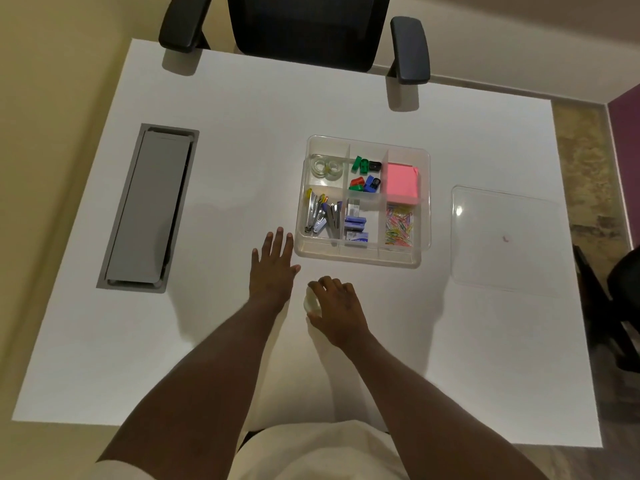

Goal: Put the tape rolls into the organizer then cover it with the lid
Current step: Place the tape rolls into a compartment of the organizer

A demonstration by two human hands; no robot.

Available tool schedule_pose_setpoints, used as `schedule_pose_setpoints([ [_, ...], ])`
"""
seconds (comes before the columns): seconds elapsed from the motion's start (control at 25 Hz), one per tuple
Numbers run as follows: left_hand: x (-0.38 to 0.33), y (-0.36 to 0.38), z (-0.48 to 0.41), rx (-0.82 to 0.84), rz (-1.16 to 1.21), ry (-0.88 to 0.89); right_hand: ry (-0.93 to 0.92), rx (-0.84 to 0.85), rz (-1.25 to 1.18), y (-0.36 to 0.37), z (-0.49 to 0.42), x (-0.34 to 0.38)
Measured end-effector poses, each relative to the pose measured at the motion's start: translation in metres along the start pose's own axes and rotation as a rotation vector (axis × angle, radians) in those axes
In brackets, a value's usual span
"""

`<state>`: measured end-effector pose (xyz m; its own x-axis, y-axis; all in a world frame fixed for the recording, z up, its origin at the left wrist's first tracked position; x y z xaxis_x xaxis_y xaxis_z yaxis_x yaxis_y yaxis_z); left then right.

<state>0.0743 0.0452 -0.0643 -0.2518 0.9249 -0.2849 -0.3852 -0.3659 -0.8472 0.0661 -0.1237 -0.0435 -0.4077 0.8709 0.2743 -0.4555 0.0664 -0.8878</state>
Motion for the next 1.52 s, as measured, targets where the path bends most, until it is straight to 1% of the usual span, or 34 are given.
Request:
schedule_pose_setpoints([
  [0.12,0.000,0.001,-0.001,0.001,0.002,0.000,-0.016,-0.004,-0.008,0.002,-0.001,0.002],
  [0.24,0.000,0.002,-0.002,0.000,0.003,-0.003,-0.019,-0.049,-0.064,-0.005,-0.005,0.002],
  [0.48,0.001,0.007,-0.001,-0.047,-0.018,0.000,-0.029,-0.260,-0.122,-0.055,-0.044,0.004],
  [0.68,0.005,0.009,0.002,-0.137,0.000,0.037,-0.004,-0.316,-0.167,-0.105,-0.103,0.004],
  [0.8,0.006,0.011,0.004,-0.185,-0.012,0.046,0.064,-0.316,-0.247,-0.132,-0.140,-0.001],
  [0.92,0.009,0.014,0.002,-0.141,-0.020,0.032,0.105,-0.312,-0.340,-0.151,-0.171,-0.008],
  [1.0,0.009,0.015,0.001,-0.128,-0.029,0.022,0.119,-0.285,-0.311,-0.159,-0.192,-0.009],
  [1.12,0.009,0.016,0.003,-0.143,-0.031,0.023,0.156,-0.211,-0.203,-0.163,-0.220,-0.004],
  [1.32,0.009,0.018,0.000,-0.135,-0.023,0.015,0.164,-0.101,0.053,-0.156,-0.246,0.008],
  [1.52,0.011,0.022,0.000,-0.124,-0.034,0.006,0.179,-0.085,0.136,-0.150,-0.253,0.008],
])
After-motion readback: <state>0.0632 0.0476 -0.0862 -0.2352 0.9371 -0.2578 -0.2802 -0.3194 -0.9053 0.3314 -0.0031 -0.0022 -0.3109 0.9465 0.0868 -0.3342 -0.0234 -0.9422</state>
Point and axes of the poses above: each hand's wrist, its own z-axis away from the middle knuckle, its own y-axis out of the palm, x = y × z, the point moved 3 cm from there along -z, towards the middle knuckle, and after that the axes turned 9 degrees about y, right-handed, at the moved point
